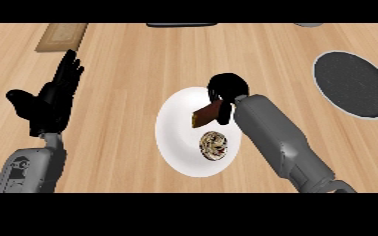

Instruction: Pick the sweet potato from the plate and place it in the pan

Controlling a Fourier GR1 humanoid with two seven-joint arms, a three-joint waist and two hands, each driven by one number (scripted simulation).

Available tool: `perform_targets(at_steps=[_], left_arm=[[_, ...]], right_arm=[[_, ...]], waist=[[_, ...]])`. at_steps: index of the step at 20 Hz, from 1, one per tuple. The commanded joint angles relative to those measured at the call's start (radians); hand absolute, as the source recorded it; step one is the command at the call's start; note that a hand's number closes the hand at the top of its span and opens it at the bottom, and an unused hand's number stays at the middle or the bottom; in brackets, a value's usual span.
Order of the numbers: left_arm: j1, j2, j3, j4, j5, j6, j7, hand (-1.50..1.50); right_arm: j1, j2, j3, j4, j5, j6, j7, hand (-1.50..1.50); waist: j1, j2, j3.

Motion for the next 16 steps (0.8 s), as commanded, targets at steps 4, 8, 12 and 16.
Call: perform_targets(at_steps=[4,8,12,16], left_arm=[[0.030,-0.009,-0.011,-0.017,-0.013,0.008,-0.012,0.00],[0.021,0.012,0.004,-0.041,0.017,-0.020,0.019,0.00],[0.025,0.002,0.003,-0.010,0.005,-0.017,-0.015,0.00],[0.051,-0.036,-0.013,0.019,-0.016,0.003,-0.069,0.00]], right_arm=[[-0.078,-0.039,-0.216,0.033,-0.023,-0.335,0.517,1.50],[-0.127,-0.062,-0.167,-0.027,0.108,-0.524,0.682,1.50],[-0.152,-0.095,-0.159,-0.139,0.174,-0.568,0.799,1.50],[-0.113,-0.154,-0.173,-0.217,0.239,-0.620,0.883,1.50]], waist=[[0.012,-0.012,-0.002],[0.024,-0.012,-0.001],[0.013,-0.009,-0.001],[0.017,-0.003,-0.001]])
